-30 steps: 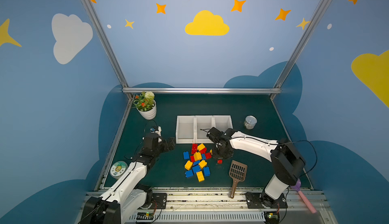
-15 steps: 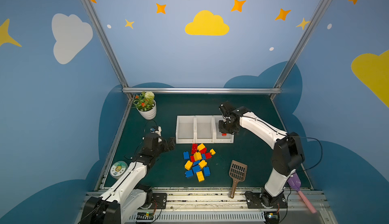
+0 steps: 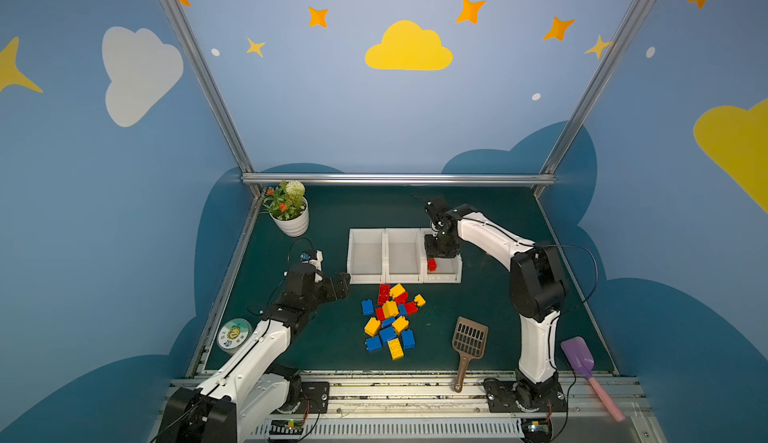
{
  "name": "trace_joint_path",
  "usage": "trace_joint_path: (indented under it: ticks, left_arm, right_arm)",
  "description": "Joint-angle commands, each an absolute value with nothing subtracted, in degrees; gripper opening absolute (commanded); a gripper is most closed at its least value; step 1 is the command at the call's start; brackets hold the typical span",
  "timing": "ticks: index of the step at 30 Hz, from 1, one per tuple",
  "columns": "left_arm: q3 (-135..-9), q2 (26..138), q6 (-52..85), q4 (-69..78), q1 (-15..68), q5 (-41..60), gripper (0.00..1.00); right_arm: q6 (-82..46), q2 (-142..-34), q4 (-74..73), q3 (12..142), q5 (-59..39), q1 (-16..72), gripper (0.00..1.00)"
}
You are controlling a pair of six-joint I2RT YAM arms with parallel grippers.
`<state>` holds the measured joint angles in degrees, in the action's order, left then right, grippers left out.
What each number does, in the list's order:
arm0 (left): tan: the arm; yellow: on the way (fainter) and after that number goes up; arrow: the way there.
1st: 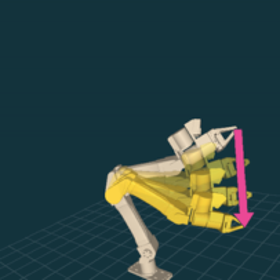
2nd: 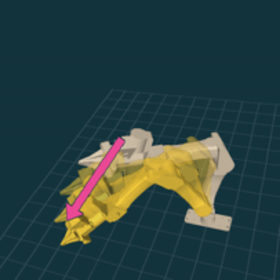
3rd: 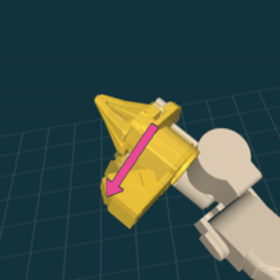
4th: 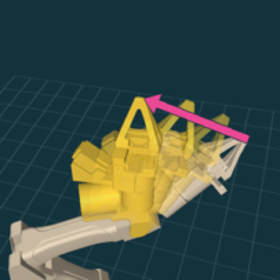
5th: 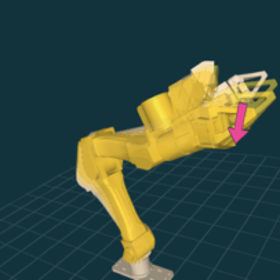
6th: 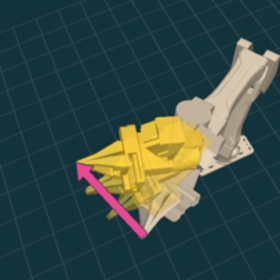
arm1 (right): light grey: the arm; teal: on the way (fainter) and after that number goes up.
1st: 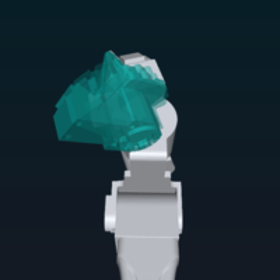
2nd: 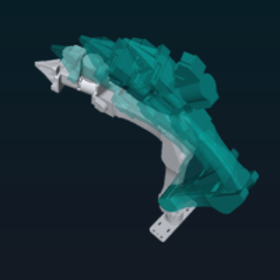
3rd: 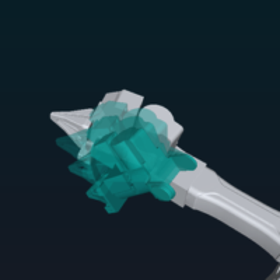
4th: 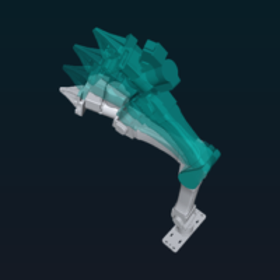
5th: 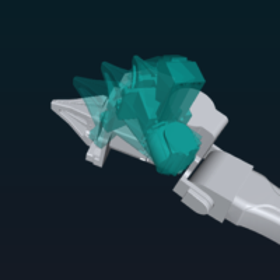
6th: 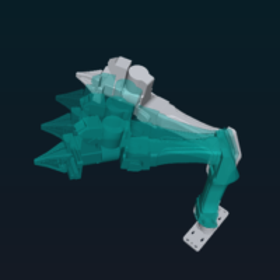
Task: Sort the legos into containers by color
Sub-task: 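Lift the red brick and drop it into the bin compartment farthest along, then reach the left gripper into the pile and grasp a yellow brick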
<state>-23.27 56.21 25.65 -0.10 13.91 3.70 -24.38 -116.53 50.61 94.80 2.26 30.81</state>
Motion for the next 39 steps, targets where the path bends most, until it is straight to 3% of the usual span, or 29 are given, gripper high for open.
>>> trace_joint_path:
  ticks: [1, 20, 39]
  left_arm:
    - [-25.4, 57.1, 23.8, -2.1, 15.7, 4.8, 0.99]
    - [-41.0, 77.2, 25.5, -12.5, 36.6, 9.6, 0.78]
    - [-40.1, 84.0, 35.5, -8.6, 38.6, 17.9, 0.66]
  right_arm:
    - [-24.0, -113.7, 52.2, 94.6, 2.0, 30.4, 0.49]
    - [-27.6, -96.8, 50.5, 79.9, 2.2, 30.2, 0.52]
    - [-28.4, -97.0, 47.9, 76.8, -1.0, 30.3, 0.51]
